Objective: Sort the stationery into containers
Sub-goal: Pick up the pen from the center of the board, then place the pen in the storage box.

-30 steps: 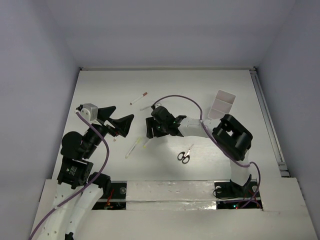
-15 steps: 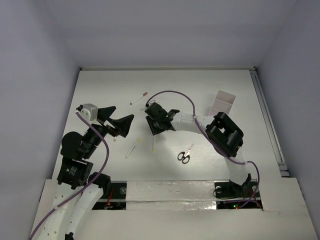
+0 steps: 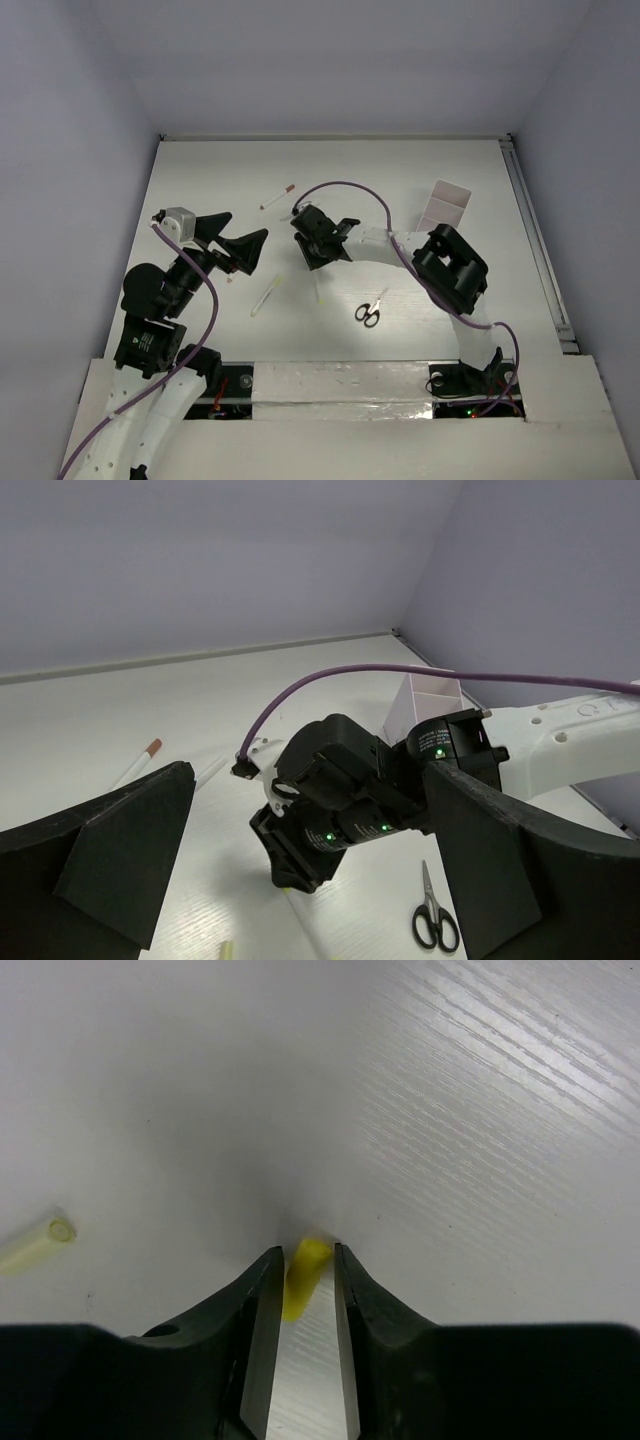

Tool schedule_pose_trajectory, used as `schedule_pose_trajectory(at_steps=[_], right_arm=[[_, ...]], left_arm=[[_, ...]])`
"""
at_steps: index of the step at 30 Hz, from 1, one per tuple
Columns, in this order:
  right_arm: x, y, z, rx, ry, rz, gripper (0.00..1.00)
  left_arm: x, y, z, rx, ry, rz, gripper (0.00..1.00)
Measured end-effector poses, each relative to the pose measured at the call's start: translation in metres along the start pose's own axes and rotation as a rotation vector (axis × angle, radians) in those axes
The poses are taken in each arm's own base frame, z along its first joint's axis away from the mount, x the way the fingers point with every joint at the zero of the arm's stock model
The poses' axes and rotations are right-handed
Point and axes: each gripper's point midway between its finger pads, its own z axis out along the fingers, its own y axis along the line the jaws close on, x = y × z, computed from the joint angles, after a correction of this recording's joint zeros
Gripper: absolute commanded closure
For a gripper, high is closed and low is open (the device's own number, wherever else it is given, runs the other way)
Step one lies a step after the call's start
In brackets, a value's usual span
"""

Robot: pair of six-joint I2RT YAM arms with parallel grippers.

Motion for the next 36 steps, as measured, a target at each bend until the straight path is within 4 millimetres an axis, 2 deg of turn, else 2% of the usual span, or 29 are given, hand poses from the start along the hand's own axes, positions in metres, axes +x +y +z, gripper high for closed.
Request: schedule_pose_trajectory(at_steps=[2,3,5,7,10,17,20,22,25,27,30,31,33,35,36], right_arm=[[0.001,-0.001,0.000,0.002,0.002,0.000,0.70],[0.001,-0.001,0.000,0.004,0.002,-0.002,0.76],[0.002,-0.002,0.000,0.008,0.002,-0.006,0.79],[0.002,-0.003,0.000,0.011,-0.001,-0.009,0.90],[0.003,-0.005,-0.002,0.013,-0.009,-0.005,1.00],[0.006,-0.008,-0.013,0.008,-0.047,0.026,1.00],[-0.005,-0.009,-0.032,-0.016,-0.118,0.053,1.00],[-0.022,-0.009,-0.056,-0.042,-0.205,0.082,1.00],[-0.061,-0.019,-0.103,-0.053,-0.389,0.133,1.00],[-0.090,-0.039,-0.140,-0.022,-0.547,0.183,1.00],[-0.120,-0.089,-0.193,0.086,-0.775,0.284,1.00],[-0.119,-0.126,-0.215,0.161,-0.859,0.341,1.00],[-0.111,-0.180,-0.242,0.309,-0.972,0.421,1.00],[-0.094,-0.234,-0.263,0.472,-1.058,0.494,1.00],[-0.085,-0.253,-0.270,0.544,-1.080,0.522,1.00]], left_arm=[[0.000,0.000,0.000,0.000,0.000,0.000,0.01],[0.000,0.000,0.000,-0.001,-0.001,0.000,0.01],[0.000,0.000,0.000,-0.002,0.001,0.000,0.01],[0.000,0.001,0.000,-0.003,0.001,0.000,0.01],[0.000,0.001,0.000,-0.006,0.000,0.000,0.01],[0.000,0.002,0.000,-0.010,-0.001,0.000,0.01],[0.000,0.002,0.000,-0.010,-0.001,0.000,0.01],[0.000,0.002,0.000,-0.010,-0.001,0.000,0.01],[0.000,0.002,0.000,-0.010,-0.001,0.000,0.01],[0.000,0.002,0.000,-0.010,-0.001,0.000,0.01],[0.000,0.002,0.000,-0.010,-0.001,0.000,0.01],[0.000,0.002,0.000,-0.009,-0.001,0.000,0.01],[0.000,0.001,0.000,-0.009,-0.001,0.000,0.01],[0.000,0.001,0.000,-0.008,-0.001,0.000,0.01],[0.000,0.001,0.000,-0.008,-0.001,0.000,0.01]])
